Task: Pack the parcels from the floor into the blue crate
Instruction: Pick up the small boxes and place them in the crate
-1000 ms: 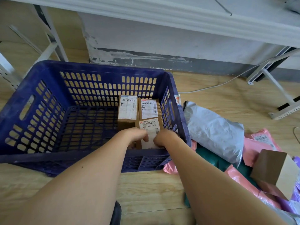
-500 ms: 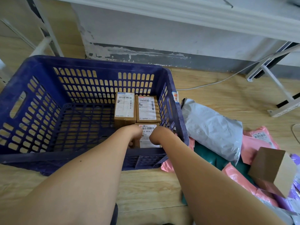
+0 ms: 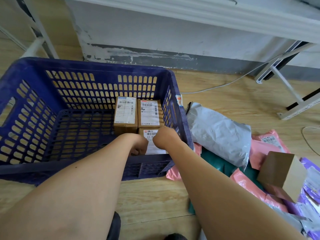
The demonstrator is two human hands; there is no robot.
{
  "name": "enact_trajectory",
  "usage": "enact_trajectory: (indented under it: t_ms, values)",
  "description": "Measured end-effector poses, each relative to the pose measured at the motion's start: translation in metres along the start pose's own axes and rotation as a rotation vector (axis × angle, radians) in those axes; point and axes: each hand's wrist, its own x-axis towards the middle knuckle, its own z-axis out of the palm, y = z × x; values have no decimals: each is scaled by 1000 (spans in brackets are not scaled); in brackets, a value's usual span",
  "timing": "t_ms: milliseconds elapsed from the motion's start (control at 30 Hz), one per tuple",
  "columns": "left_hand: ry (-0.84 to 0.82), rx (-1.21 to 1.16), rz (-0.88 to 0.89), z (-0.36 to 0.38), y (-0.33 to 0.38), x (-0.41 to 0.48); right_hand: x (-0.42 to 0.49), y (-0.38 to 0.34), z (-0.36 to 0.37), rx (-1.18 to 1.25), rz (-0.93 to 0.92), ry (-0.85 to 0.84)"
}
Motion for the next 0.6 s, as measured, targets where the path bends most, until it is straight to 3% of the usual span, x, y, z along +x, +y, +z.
enact_trajectory:
  t_ms: [233, 433, 600]
  values:
    - [87, 6, 6, -5, 6, -17, -14, 7, -8, 148, -64, 165]
    - [517, -46, 174, -19, 34, -30, -48, 13, -33, 387, -134, 463]
    - [716, -49, 322, -13, 65, -55, -69, 43, -51, 437, -73, 655]
